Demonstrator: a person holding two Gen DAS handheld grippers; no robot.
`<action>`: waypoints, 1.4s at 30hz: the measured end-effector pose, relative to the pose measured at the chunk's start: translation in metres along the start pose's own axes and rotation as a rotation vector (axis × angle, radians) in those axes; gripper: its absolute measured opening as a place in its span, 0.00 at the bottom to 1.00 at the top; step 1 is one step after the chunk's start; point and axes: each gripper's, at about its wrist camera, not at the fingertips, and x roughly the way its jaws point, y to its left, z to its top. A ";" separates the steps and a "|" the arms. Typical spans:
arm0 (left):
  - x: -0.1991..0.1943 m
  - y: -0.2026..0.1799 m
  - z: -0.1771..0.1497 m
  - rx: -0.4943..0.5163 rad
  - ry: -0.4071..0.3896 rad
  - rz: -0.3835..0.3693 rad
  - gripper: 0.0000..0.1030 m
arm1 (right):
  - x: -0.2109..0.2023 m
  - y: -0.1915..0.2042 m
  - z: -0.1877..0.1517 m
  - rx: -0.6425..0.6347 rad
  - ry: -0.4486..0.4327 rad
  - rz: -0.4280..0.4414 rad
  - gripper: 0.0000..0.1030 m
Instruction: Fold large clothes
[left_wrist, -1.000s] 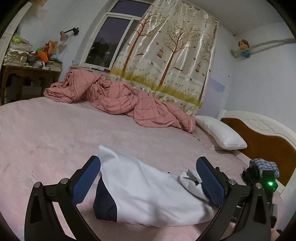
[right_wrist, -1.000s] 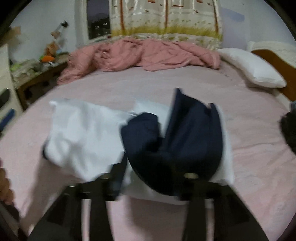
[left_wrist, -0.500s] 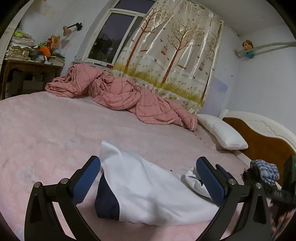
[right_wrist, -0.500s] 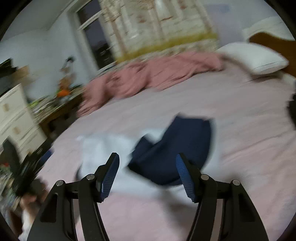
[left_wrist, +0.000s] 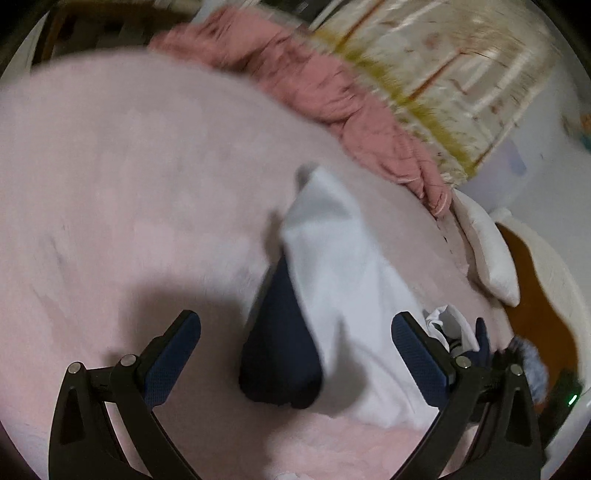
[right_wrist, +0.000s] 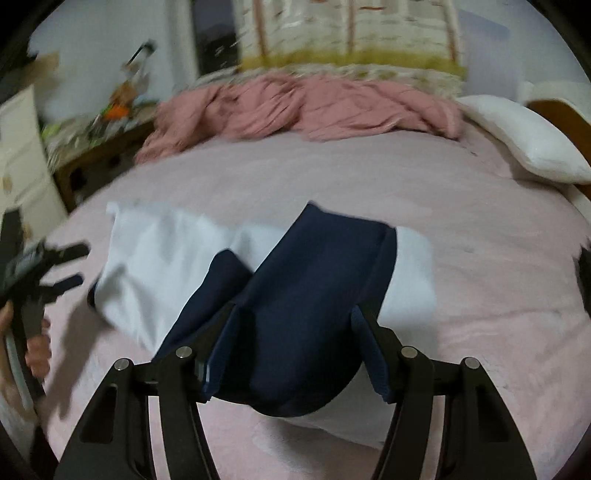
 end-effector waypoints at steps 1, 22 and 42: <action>0.007 0.006 -0.001 -0.029 0.041 -0.034 0.99 | 0.004 0.004 -0.002 -0.016 0.007 0.005 0.63; 0.035 -0.040 -0.009 0.152 0.023 -0.148 0.31 | -0.055 -0.059 -0.005 0.131 -0.096 0.015 0.64; 0.055 -0.310 -0.151 0.613 0.075 -0.267 0.25 | -0.102 -0.187 -0.037 0.392 -0.136 -0.159 0.64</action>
